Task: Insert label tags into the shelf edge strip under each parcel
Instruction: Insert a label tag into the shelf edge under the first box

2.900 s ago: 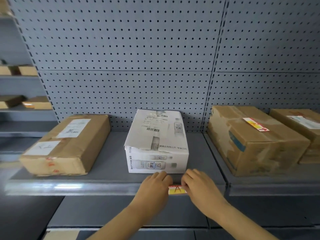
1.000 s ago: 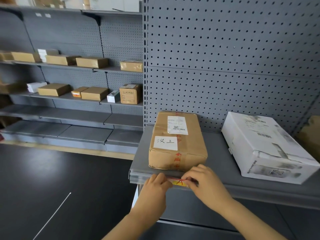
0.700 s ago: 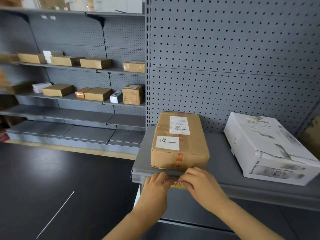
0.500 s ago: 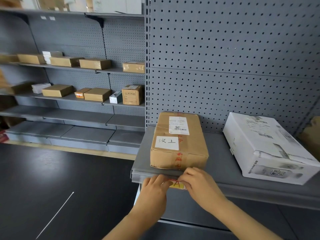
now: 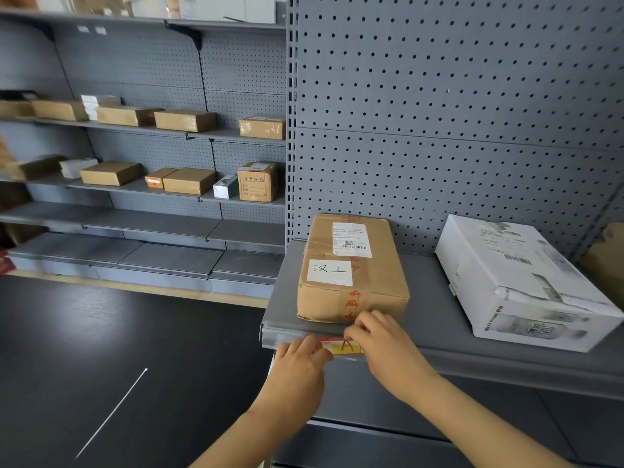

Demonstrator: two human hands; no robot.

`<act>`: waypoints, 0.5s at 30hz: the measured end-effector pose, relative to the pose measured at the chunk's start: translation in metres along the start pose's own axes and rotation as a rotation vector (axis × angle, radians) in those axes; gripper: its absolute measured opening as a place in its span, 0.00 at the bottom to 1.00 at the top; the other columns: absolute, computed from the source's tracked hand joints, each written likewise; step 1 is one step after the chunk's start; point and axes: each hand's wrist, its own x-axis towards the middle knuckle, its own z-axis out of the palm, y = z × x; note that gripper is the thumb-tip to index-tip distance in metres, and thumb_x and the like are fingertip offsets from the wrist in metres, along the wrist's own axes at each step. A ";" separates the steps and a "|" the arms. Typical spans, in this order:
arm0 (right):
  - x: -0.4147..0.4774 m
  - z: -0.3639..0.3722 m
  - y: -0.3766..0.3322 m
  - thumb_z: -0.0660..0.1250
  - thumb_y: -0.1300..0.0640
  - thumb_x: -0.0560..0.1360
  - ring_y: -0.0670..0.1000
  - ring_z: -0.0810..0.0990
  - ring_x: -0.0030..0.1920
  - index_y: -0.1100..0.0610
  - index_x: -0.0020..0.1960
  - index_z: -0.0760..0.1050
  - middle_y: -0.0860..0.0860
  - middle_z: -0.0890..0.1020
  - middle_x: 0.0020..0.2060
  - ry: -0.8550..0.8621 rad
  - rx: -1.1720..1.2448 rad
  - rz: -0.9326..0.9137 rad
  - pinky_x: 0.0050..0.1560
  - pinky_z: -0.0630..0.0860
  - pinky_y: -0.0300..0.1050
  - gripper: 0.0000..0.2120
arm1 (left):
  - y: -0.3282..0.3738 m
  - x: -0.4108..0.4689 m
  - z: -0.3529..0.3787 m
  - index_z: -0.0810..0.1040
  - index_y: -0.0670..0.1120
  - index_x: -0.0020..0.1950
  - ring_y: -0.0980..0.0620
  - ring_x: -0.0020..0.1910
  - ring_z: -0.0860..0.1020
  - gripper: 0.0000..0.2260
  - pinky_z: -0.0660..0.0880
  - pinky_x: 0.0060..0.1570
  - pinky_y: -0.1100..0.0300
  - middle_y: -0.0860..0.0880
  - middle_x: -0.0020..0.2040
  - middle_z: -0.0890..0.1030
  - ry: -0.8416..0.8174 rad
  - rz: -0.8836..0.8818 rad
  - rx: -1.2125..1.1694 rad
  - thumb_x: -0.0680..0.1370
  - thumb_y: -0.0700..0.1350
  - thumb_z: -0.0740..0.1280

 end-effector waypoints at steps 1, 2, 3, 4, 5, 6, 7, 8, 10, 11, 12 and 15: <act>0.000 -0.001 -0.001 0.64 0.73 0.66 0.53 0.69 0.51 0.53 0.56 0.74 0.50 0.72 0.51 0.007 -0.008 0.007 0.47 0.72 0.47 0.23 | 0.000 -0.001 -0.001 0.69 0.53 0.66 0.51 0.61 0.68 0.15 0.62 0.64 0.57 0.53 0.64 0.70 0.001 0.004 0.003 0.80 0.42 0.58; 0.000 -0.003 -0.002 0.65 0.74 0.65 0.53 0.70 0.50 0.53 0.55 0.75 0.50 0.72 0.49 0.018 -0.014 0.016 0.45 0.73 0.47 0.23 | 0.000 -0.001 -0.002 0.69 0.53 0.66 0.51 0.61 0.68 0.15 0.62 0.64 0.57 0.53 0.64 0.70 -0.002 0.005 0.003 0.80 0.42 0.58; -0.001 -0.005 -0.003 0.67 0.74 0.63 0.52 0.70 0.48 0.53 0.53 0.76 0.50 0.73 0.48 0.034 -0.019 0.028 0.43 0.73 0.46 0.24 | 0.000 -0.001 -0.003 0.69 0.53 0.65 0.51 0.61 0.68 0.15 0.62 0.64 0.56 0.53 0.64 0.70 0.001 0.007 -0.004 0.80 0.42 0.58; -0.002 -0.007 -0.004 0.70 0.74 0.61 0.52 0.71 0.46 0.53 0.52 0.77 0.49 0.74 0.46 0.052 -0.020 0.046 0.41 0.74 0.46 0.25 | -0.001 -0.001 -0.003 0.69 0.53 0.65 0.51 0.61 0.68 0.15 0.62 0.64 0.56 0.53 0.64 0.70 0.004 0.011 -0.016 0.80 0.42 0.58; -0.004 -0.008 -0.005 0.72 0.73 0.60 0.51 0.72 0.44 0.52 0.51 0.78 0.49 0.74 0.44 0.070 -0.014 0.069 0.40 0.74 0.44 0.25 | 0.000 -0.001 -0.005 0.69 0.53 0.65 0.51 0.61 0.68 0.15 0.62 0.64 0.56 0.53 0.64 0.70 0.010 0.019 -0.032 0.80 0.42 0.58; -0.007 -0.009 -0.005 0.74 0.72 0.59 0.50 0.72 0.43 0.52 0.50 0.78 0.48 0.75 0.43 0.086 -0.002 0.096 0.39 0.74 0.43 0.25 | 0.000 0.000 -0.006 0.70 0.53 0.65 0.52 0.61 0.69 0.15 0.63 0.64 0.56 0.53 0.64 0.70 0.009 0.027 -0.041 0.80 0.42 0.58; -0.010 -0.010 -0.005 0.76 0.70 0.59 0.50 0.73 0.42 0.51 0.50 0.79 0.47 0.75 0.43 0.101 0.009 0.122 0.39 0.74 0.41 0.24 | 0.002 0.001 -0.006 0.70 0.54 0.65 0.52 0.61 0.69 0.15 0.63 0.64 0.57 0.54 0.63 0.71 0.018 0.042 -0.048 0.80 0.42 0.58; -0.014 -0.010 -0.004 0.77 0.68 0.59 0.49 0.73 0.42 0.50 0.50 0.79 0.47 0.75 0.43 0.111 0.019 0.145 0.40 0.74 0.40 0.23 | 0.003 0.002 -0.007 0.70 0.54 0.64 0.53 0.61 0.70 0.15 0.64 0.63 0.58 0.54 0.63 0.71 0.029 0.060 -0.059 0.79 0.42 0.58; -0.023 -0.012 -0.001 0.77 0.67 0.61 0.49 0.73 0.42 0.49 0.50 0.79 0.46 0.76 0.43 0.125 0.036 0.177 0.41 0.73 0.39 0.22 | 0.006 0.005 -0.006 0.71 0.53 0.63 0.53 0.59 0.71 0.15 0.64 0.60 0.60 0.54 0.62 0.72 0.038 0.086 -0.095 0.79 0.41 0.59; -0.028 -0.014 0.001 0.77 0.66 0.63 0.49 0.73 0.43 0.50 0.51 0.79 0.46 0.76 0.43 0.128 0.043 0.191 0.42 0.72 0.39 0.21 | 0.009 0.007 -0.005 0.71 0.53 0.63 0.53 0.58 0.71 0.15 0.64 0.59 0.60 0.54 0.61 0.73 0.040 0.098 -0.107 0.78 0.41 0.59; -0.033 -0.017 0.002 0.76 0.66 0.64 0.49 0.74 0.43 0.50 0.51 0.79 0.46 0.77 0.43 0.133 0.051 0.207 0.43 0.71 0.40 0.19 | 0.011 0.010 -0.002 0.71 0.53 0.63 0.52 0.58 0.72 0.15 0.65 0.59 0.60 0.54 0.61 0.73 0.041 0.117 -0.103 0.78 0.41 0.59; -0.049 -0.030 0.006 0.72 0.65 0.69 0.52 0.76 0.44 0.53 0.50 0.80 0.49 0.79 0.43 0.193 0.088 0.238 0.45 0.74 0.45 0.12 | 0.030 0.023 0.000 0.77 0.49 0.56 0.48 0.52 0.78 0.13 0.73 0.53 0.56 0.51 0.54 0.79 0.021 0.197 -0.108 0.73 0.38 0.67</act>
